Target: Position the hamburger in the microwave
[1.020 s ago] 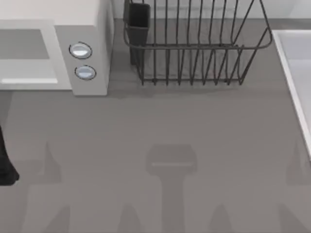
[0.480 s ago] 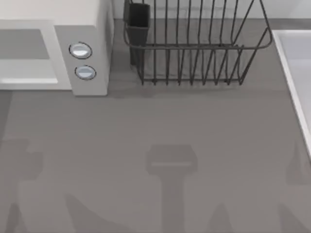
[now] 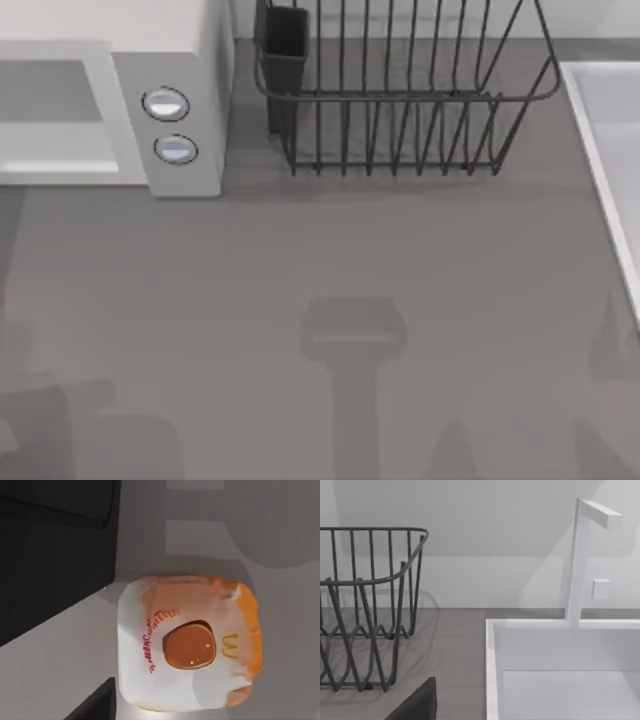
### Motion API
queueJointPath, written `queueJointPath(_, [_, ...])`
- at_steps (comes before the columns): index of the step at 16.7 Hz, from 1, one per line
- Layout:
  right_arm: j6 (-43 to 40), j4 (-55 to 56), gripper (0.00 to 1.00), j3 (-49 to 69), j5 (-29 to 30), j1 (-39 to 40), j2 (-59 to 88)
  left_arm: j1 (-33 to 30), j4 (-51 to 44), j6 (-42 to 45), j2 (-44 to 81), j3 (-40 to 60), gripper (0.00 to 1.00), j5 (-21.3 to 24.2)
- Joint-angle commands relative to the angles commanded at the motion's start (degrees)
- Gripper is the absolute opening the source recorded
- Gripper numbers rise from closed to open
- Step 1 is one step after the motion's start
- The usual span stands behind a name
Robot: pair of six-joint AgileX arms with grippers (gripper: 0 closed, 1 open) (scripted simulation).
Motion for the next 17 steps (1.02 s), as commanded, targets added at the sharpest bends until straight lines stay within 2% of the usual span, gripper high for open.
queueJointPath(4, [0.00, 0.00, 1.00, 0.00, 0.00, 0.00, 0.00, 3.76, -7.19, 2.57, 11.86, 7.78, 1.00, 0.12])
queueJointPath(7, [0.00, 0.00, 1.00, 0.00, 0.00, 0.00, 0.00, 4.97, -9.35, 3.40, 15.41, 10.38, 1.00, 0.18])
queueJointPath(13, [0.00, 0.00, 1.00, 0.00, 0.00, 0.00, 0.00, 4.76, -9.11, 3.35, 15.45, 10.15, 1.00, 0.17])
queueJointPath(17, [0.00, 0.00, 1.00, 0.00, 0.00, 0.00, 0.00, 4.98, -2.56, 3.43, 18.89, 6.87, 1.00, 0.19])
